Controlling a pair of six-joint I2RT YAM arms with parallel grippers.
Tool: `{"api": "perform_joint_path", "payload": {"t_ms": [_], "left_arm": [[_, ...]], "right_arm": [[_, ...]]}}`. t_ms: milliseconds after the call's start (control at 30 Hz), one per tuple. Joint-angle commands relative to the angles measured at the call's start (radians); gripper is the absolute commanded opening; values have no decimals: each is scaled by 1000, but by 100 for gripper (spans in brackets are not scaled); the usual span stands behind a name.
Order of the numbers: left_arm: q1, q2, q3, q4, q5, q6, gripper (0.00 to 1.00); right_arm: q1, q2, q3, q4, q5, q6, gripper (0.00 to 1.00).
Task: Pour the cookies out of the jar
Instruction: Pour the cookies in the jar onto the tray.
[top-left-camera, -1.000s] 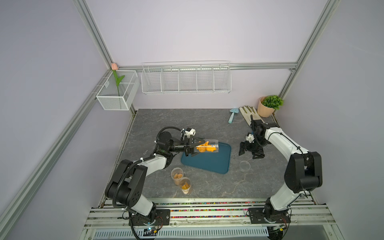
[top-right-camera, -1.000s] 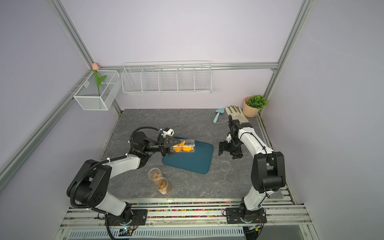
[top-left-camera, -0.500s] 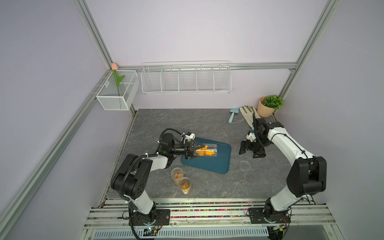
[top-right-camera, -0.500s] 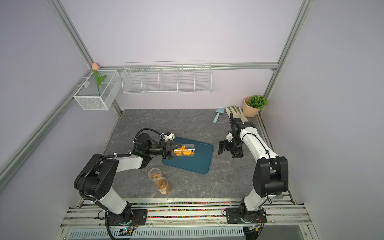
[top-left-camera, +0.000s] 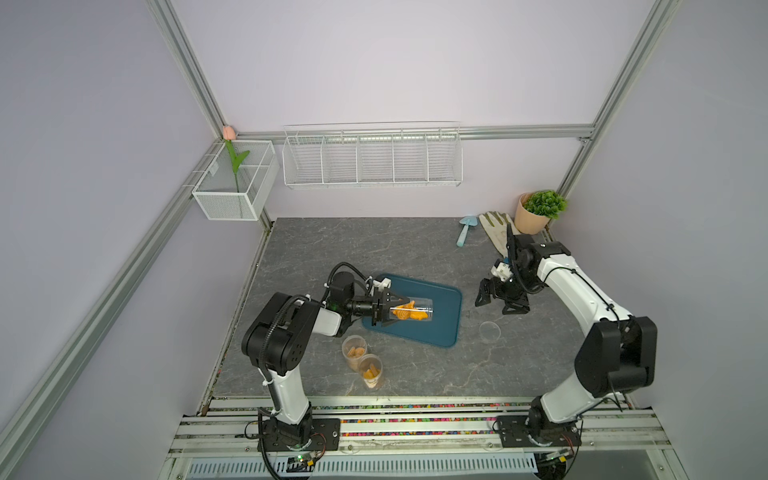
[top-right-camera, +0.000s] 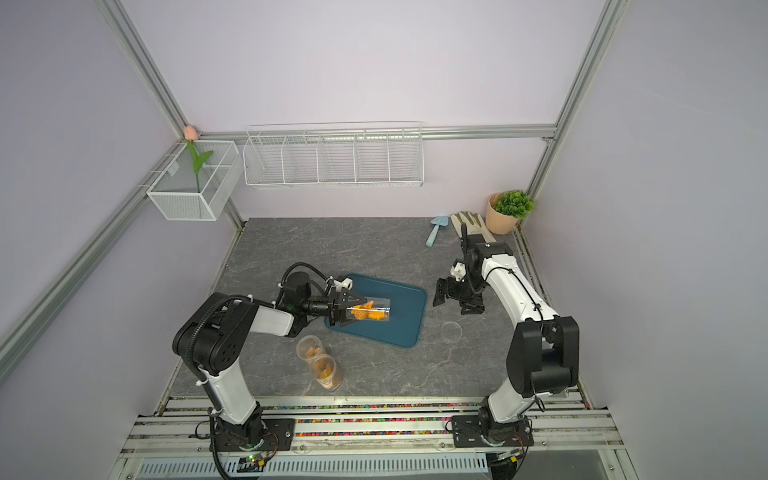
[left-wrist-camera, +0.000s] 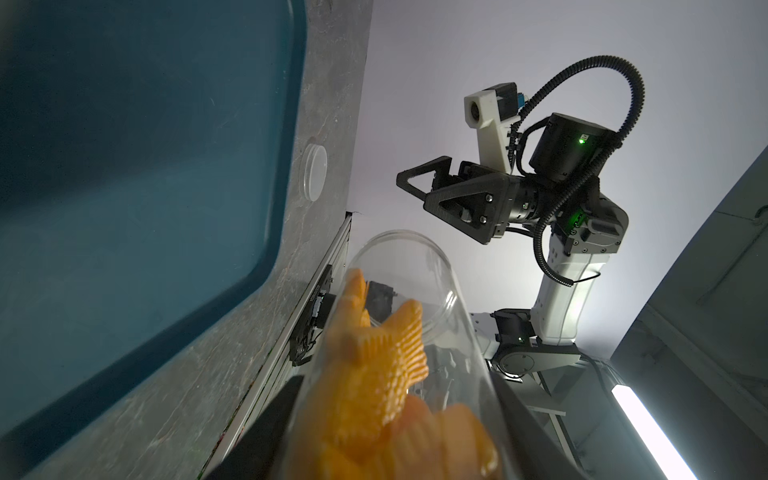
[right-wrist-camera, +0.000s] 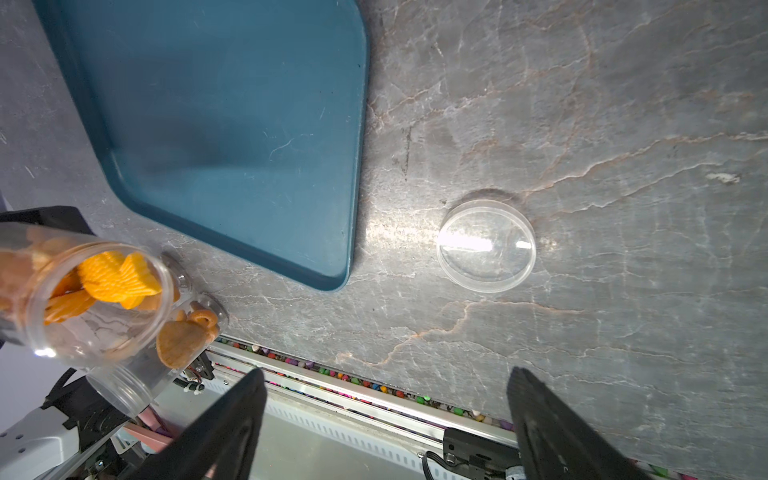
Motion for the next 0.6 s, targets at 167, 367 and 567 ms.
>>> {"api": "perform_joint_path", "payload": {"t_ms": [167, 367, 567], "left_arm": [[35, 23, 11, 8, 18, 32, 59], [48, -35, 34, -310, 5, 266, 59], [47, -57, 298, -1418, -112, 1069, 63]], "right_arm": [[-6, -33, -24, 5, -29, 6, 93], [-6, -35, -43, 21, -35, 9, 93], [-6, -34, -58, 34, -46, 9, 93]]}}
